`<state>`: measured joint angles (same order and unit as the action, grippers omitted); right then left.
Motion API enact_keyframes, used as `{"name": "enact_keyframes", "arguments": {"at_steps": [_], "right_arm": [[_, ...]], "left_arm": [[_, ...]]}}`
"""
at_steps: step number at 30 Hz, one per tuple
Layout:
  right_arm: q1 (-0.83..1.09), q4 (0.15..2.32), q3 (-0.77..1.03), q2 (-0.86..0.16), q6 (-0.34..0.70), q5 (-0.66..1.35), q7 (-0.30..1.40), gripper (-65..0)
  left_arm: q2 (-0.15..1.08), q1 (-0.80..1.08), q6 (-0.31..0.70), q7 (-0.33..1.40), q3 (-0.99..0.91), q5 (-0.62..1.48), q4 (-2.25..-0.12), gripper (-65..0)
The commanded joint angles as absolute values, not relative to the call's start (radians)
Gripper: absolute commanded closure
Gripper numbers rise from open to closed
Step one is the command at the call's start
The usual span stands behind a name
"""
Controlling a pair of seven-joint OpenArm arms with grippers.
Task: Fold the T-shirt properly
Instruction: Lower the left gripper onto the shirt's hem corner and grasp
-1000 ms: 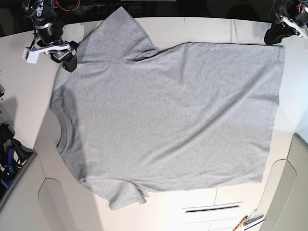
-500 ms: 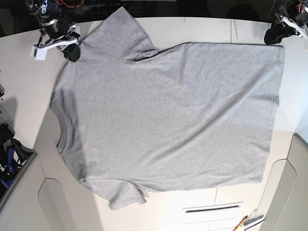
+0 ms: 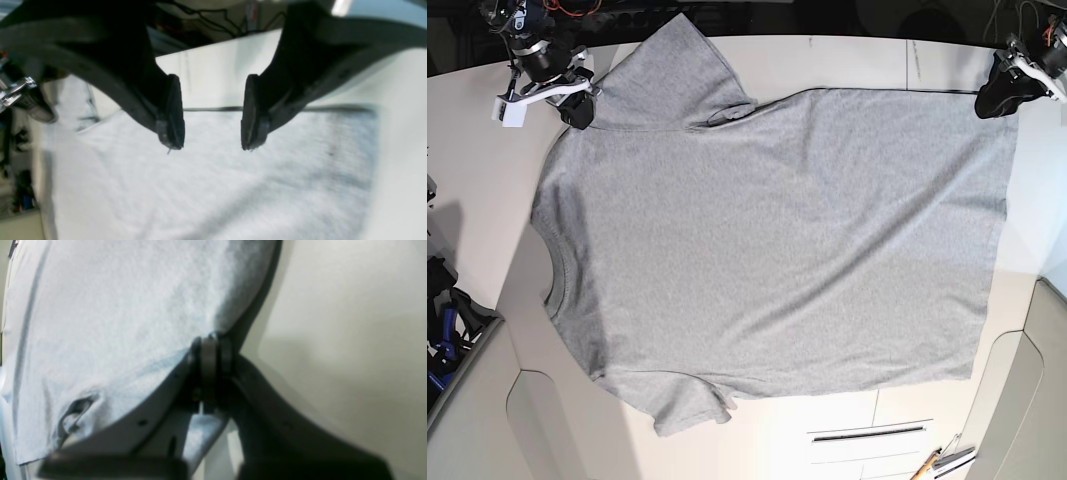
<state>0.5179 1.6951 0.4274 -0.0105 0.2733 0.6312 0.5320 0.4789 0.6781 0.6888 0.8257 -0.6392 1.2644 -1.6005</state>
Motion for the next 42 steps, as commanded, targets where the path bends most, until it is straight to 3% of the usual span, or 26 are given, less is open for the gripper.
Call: {"name": "enact_keyframes", "arguments": {"at_steps": [1,16,24,42], "right_arm": [[0.524,1.707,0.429,-0.014,0.277,0.625,0.532,0.0],[0.524,1.707,0.429,-0.014,0.277,0.624,0.532,0.0],[0.524,1.707,0.429,-0.014,0.276,0.624,0.532,0.0],[0.524,1.707,0.429,-0.014,0.277,0.624,0.536,0.0]], "left_arm": [[0.493,0.660,0.698,0.809,-0.649,1.265,-1.596,-31.2],[0.548,0.479,0.698,0.756,-0.698,1.172,-1.205,-31.2],[0.555,0.477,0.698,0.753,-0.855,1.174,-1.203,-31.2],[0.534,0.488,0.698,0.814,-0.862,1.114,-1.108,-31.2]]}}
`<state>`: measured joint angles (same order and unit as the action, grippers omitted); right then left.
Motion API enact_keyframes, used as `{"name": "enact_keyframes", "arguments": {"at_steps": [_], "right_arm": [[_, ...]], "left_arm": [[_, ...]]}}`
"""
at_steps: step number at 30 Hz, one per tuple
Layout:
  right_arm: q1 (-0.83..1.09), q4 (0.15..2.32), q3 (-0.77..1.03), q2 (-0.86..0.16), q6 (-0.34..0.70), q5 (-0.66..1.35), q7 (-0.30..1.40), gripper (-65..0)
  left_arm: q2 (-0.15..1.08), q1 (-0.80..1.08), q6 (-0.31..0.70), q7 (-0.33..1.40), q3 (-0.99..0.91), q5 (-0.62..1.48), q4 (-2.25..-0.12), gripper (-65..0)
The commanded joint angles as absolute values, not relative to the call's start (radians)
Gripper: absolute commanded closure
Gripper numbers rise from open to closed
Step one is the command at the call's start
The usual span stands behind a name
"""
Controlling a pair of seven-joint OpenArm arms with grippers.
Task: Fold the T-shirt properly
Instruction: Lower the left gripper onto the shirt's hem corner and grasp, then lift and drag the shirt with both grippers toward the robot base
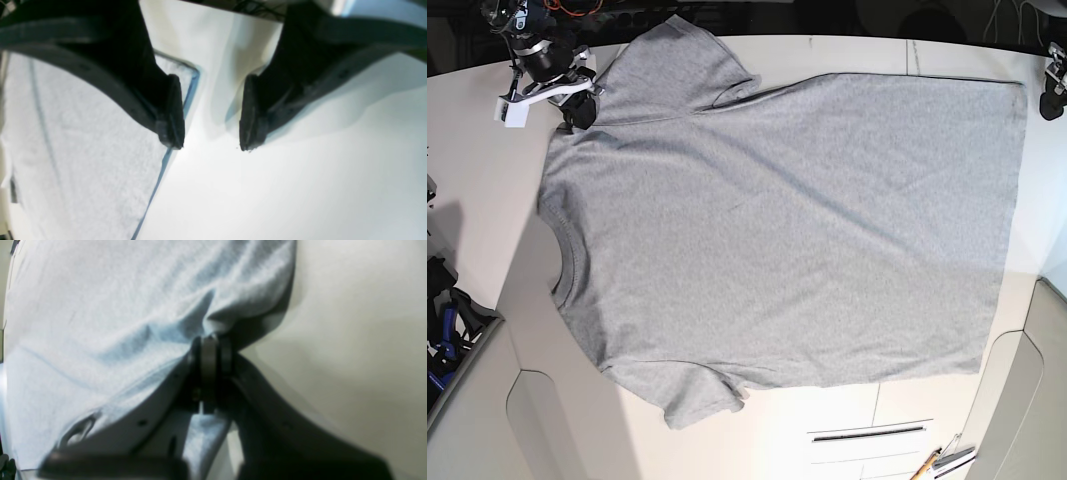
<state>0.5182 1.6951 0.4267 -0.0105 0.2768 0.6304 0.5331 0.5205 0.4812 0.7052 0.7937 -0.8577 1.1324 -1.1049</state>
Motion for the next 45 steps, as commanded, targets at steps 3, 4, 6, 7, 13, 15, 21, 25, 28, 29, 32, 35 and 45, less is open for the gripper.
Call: {"name": "enact_keyframes", "arguments": {"at_steps": [3,4,6,7,13,15,21,25,28,29,32,35,45], "right_arm": [[0.524,1.707,0.429,-0.014,0.276,0.624,0.536,0.0],[0.524,1.707,0.429,-0.014,0.276,0.624,0.536,0.0],[0.524,1.707,0.429,-0.014,0.277,0.624,0.536,0.0],[0.524,1.707,0.429,-0.014,0.276,0.622,0.536,0.0],[0.524,1.707,0.429,-0.014,0.276,0.617,0.536,0.0],[0.524,1.707,0.429,-0.014,0.277,0.617,0.536,0.0],[0.524,1.707,0.429,-0.014,0.276,0.617,0.536,0.0],[0.524,1.707,0.429,-0.014,0.277,0.617,0.540,0.0],[0.524,1.707,0.429,-0.014,0.276,0.617,0.554,0.0],[0.524,1.707,0.429,-0.014,0.276,0.617,0.560,0.0],[0.524,1.708,0.437,-0.014,0.277,0.617,0.578,0.0],[0.525,1.714,0.455,-0.014,0.277,0.617,0.585,0.0],[0.533,1.802,0.545,-0.019,0.277,0.617,0.710,0.0]], "left_arm": [[0.517,0.498,0.698,0.840,-0.862,1.127,-1.091,-31.2],[0.513,0.505,0.698,0.852,-0.860,1.153,-1.091,-31.2],[0.513,0.519,0.698,0.882,-0.841,1.201,-1.091,-31.2],[0.513,0.522,0.698,0.899,-0.827,1.221,-1.092,-31.2],[0.513,0.521,0.698,0.954,-0.710,1.276,-1.092,-31.2],[0.513,0.521,0.698,0.954,-0.675,1.283,-1.093,-31.2],[0.513,0.518,0.698,0.954,-0.635,1.292,-1.095,-31.2],[0.513,0.518,0.698,0.954,-0.636,1.318,-1.095,-28.2],[0.513,0.518,0.698,0.954,-0.636,1.333,-1.095,-16.8],[0.513,0.518,0.698,0.954,-0.640,1.336,-1.095,-13.3],[0.513,0.519,0.698,0.955,-0.660,1.339,-1.099,-3.4],[0.513,0.519,0.698,0.970,-0.697,1.338,-1.114,0.0],[0.514,0.527,0.698,1.007,-0.797,1.339,-1.194,0.0]]}}
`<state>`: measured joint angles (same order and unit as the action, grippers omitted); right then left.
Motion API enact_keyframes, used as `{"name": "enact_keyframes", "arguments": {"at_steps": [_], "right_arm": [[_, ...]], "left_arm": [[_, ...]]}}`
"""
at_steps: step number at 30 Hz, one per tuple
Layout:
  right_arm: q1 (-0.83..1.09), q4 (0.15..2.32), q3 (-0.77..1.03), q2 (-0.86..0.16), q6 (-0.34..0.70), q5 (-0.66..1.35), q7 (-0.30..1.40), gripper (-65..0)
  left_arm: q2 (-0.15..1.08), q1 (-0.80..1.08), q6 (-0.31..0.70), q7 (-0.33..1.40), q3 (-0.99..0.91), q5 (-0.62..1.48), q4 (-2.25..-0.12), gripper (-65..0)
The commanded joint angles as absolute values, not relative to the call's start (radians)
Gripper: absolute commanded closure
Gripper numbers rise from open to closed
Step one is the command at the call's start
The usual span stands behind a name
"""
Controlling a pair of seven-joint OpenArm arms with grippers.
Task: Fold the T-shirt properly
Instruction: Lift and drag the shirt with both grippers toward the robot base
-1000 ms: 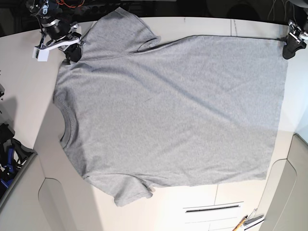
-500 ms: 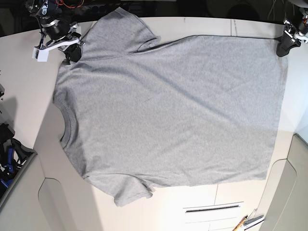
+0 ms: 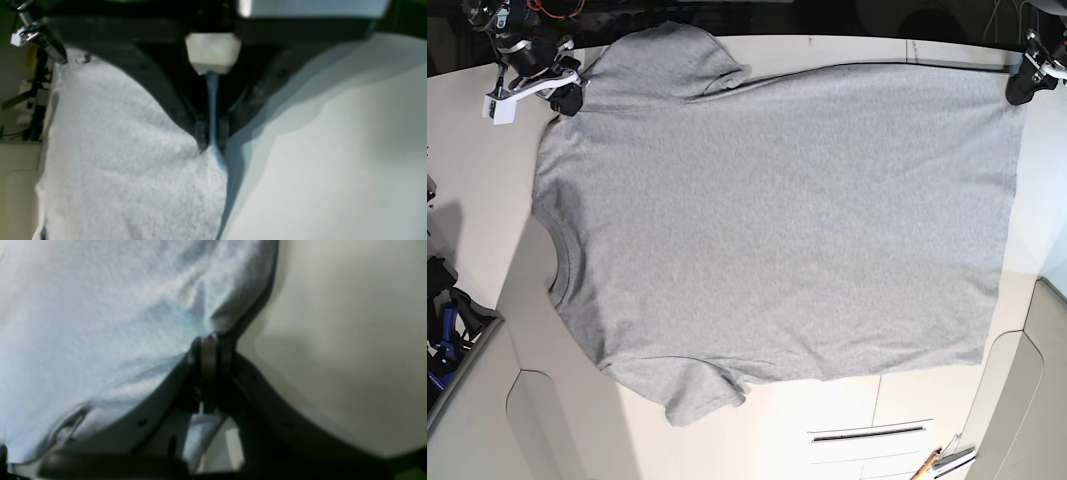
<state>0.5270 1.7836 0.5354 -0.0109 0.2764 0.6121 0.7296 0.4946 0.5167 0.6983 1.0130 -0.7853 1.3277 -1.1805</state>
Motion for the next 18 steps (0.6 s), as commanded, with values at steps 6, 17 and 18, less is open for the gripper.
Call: {"name": "enact_keyframes", "arguments": {"at_steps": [6,17,18], "right_arm": [[0.618,1.925,0.558,-0.019,0.277,0.621,0.727,0.0],[0.677,2.112,0.555,-0.019,0.278,0.621,0.736,0.0],[0.660,2.111,0.554,-0.019,0.278,0.620,0.737,0.0]], "left_arm": [[0.516,0.589,0.698,1.007,-0.813,1.344,-1.291,0.0],[0.516,0.574,0.698,1.006,-0.865,1.350,-1.431,0.0],[0.516,0.559,0.698,1.006,-0.865,1.349,-1.431,0.0]]}}
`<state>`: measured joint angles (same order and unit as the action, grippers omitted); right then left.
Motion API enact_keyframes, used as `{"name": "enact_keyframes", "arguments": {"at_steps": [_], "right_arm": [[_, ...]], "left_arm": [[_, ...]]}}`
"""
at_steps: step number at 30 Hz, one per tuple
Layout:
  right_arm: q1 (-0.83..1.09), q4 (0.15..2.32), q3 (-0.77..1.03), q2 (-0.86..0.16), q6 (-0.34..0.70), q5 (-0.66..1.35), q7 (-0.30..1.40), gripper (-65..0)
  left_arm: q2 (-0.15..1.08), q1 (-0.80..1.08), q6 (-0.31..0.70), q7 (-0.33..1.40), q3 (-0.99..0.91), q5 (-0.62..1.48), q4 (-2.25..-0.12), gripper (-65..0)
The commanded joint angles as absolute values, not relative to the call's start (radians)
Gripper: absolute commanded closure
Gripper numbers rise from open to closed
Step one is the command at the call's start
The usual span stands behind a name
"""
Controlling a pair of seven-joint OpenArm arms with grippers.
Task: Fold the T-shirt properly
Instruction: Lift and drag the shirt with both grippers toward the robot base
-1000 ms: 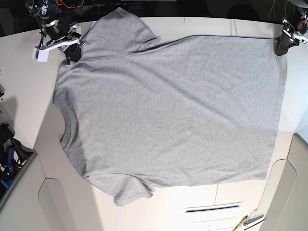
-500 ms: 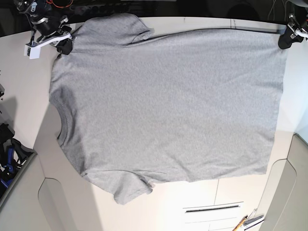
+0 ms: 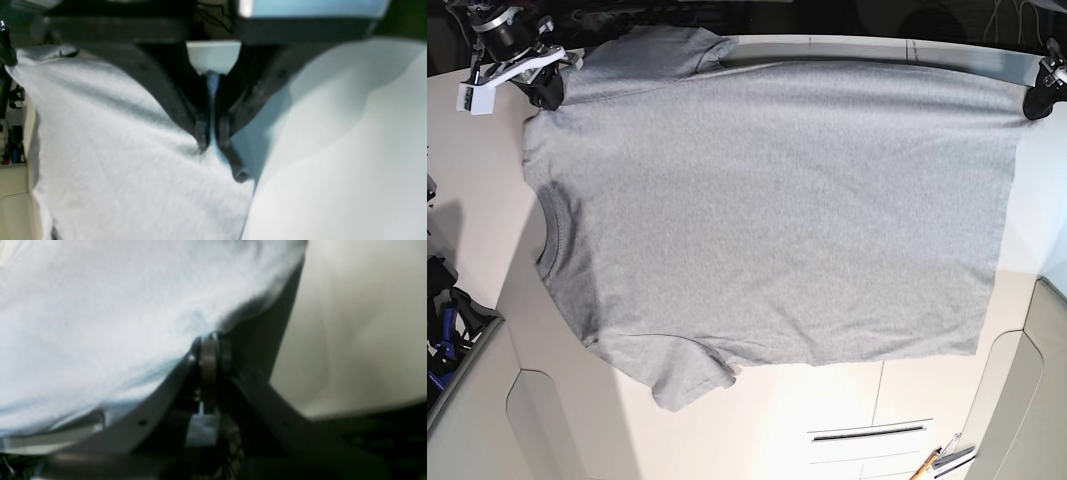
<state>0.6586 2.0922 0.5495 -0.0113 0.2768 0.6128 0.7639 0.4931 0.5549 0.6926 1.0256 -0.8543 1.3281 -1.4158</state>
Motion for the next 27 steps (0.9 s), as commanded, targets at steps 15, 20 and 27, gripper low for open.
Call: {"name": "enact_keyframes", "arguments": {"at_steps": [15,20,27], "right_arm": [[0.321,1.874,0.356,-0.020,0.258,0.403,0.668,0.0],[0.216,1.766,0.351,-0.024,0.258,0.372,0.640,0.0],[0.145,1.754,0.351,-0.057,0.258,0.350,0.636,0.0]], "left_arm": [[0.516,0.329,0.689,0.770,-0.698,0.997,-1.431,0.0],[0.517,0.278,0.665,0.720,-0.676,0.921,-1.431,0.0],[0.530,0.260,0.619,0.701,-0.676,0.901,-1.431,0.0]]}}
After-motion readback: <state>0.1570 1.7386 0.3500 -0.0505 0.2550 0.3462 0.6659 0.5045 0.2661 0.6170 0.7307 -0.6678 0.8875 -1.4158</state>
